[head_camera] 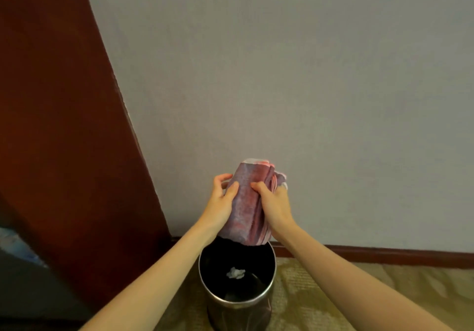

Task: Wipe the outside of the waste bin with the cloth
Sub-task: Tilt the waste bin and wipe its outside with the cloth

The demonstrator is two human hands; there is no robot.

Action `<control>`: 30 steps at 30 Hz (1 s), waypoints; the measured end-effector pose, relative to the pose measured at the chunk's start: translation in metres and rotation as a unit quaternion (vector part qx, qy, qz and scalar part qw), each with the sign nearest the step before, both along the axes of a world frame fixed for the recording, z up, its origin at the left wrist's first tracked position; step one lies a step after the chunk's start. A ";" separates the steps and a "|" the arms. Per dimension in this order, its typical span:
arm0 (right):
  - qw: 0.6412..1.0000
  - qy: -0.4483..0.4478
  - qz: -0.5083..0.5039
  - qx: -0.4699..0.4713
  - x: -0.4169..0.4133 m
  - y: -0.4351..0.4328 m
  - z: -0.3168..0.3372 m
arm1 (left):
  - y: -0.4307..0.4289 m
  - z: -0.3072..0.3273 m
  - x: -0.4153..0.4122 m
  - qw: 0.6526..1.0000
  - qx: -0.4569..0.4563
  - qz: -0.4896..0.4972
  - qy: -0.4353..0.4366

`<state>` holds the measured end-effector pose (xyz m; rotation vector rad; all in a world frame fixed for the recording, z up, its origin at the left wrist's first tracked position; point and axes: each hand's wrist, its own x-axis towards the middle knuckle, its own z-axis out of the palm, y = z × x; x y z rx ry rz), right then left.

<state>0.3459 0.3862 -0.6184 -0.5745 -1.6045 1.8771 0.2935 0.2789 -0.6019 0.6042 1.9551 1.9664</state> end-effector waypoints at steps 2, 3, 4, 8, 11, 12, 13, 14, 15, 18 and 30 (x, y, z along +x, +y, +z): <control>1.000 -0.012 -0.022 0.017 0.001 0.007 -0.025 | 0.004 -0.026 0.001 1.000 -0.012 -0.009 0.005; 0.999 -0.024 -0.033 0.023 0.002 0.010 -0.037 | 0.006 -0.037 0.002 1.000 -0.025 -0.015 0.009; 0.998 -0.036 -0.043 0.024 0.002 0.012 -0.050 | 0.007 -0.049 0.003 0.999 -0.046 -0.021 0.016; 0.991 -0.069 -0.103 0.048 0.010 0.024 -0.093 | 0.005 -0.097 0.006 0.987 -0.136 -0.041 0.073; 0.986 -0.090 -0.134 0.048 0.019 0.036 -0.117 | 0.001 -0.132 0.011 0.978 -0.179 -0.056 0.086; 0.984 -0.096 -0.141 0.046 0.023 0.041 -0.125 | -0.001 -0.143 0.013 0.972 -0.204 -0.062 0.096; 0.983 -0.102 -0.145 0.046 0.027 0.045 -0.132 | -0.003 -0.154 0.014 0.964 -0.232 -0.067 0.110; 0.982 -0.107 -0.149 0.048 0.033 0.050 -0.141 | -0.003 -0.166 0.016 0.955 -0.261 -0.074 0.123; 0.980 -0.114 -0.153 0.054 0.039 0.054 -0.149 | -0.004 -0.177 0.019 0.945 -0.287 -0.081 0.134; 0.971 -0.139 -0.179 0.074 0.062 0.067 -0.175 | -0.006 -0.215 0.038 0.906 -0.365 -0.120 0.178; 0.950 -0.235 -0.206 0.017 0.137 0.062 -0.304 | -0.008 -0.272 0.072 0.677 -0.513 -0.004 0.528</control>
